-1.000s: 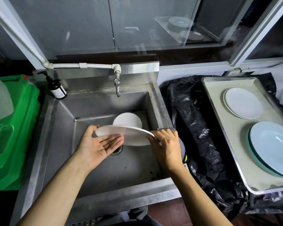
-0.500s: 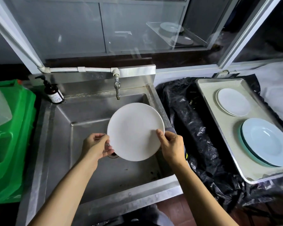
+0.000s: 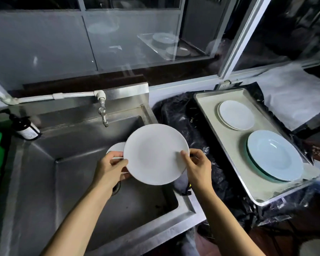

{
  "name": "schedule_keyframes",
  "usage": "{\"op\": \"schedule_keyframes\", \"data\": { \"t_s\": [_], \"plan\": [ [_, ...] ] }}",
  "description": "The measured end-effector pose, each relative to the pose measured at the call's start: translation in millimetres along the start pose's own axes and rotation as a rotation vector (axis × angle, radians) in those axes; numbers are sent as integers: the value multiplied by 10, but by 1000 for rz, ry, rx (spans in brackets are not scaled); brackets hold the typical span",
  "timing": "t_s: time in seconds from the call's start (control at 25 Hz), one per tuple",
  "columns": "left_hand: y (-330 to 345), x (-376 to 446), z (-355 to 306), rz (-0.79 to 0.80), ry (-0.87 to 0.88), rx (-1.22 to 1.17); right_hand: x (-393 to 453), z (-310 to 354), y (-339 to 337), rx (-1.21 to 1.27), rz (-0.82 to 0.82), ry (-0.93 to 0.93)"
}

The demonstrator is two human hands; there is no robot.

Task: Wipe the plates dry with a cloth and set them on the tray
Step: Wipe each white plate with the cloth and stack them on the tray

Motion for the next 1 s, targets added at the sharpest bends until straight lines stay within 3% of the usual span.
{"op": "schedule_keyframes", "data": {
  "t_s": [0.64,1.0],
  "plan": [
    [3173,-311,-132,162,-26,141,2517,-593,-1799,-121,-196,156],
    [4752,240,-220,224,34,219,3991,-835,-2020,-122,-323,206]
  ]
}}
Point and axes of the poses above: each hand's wrist, its own x-axis towards the middle knuckle, its own y-axis out of the palm, z = x × y, the point moved 4 cm from there along x, towards the middle knuckle, and after that the axes turned 11 degrees about -z, right-handed, at the moved point
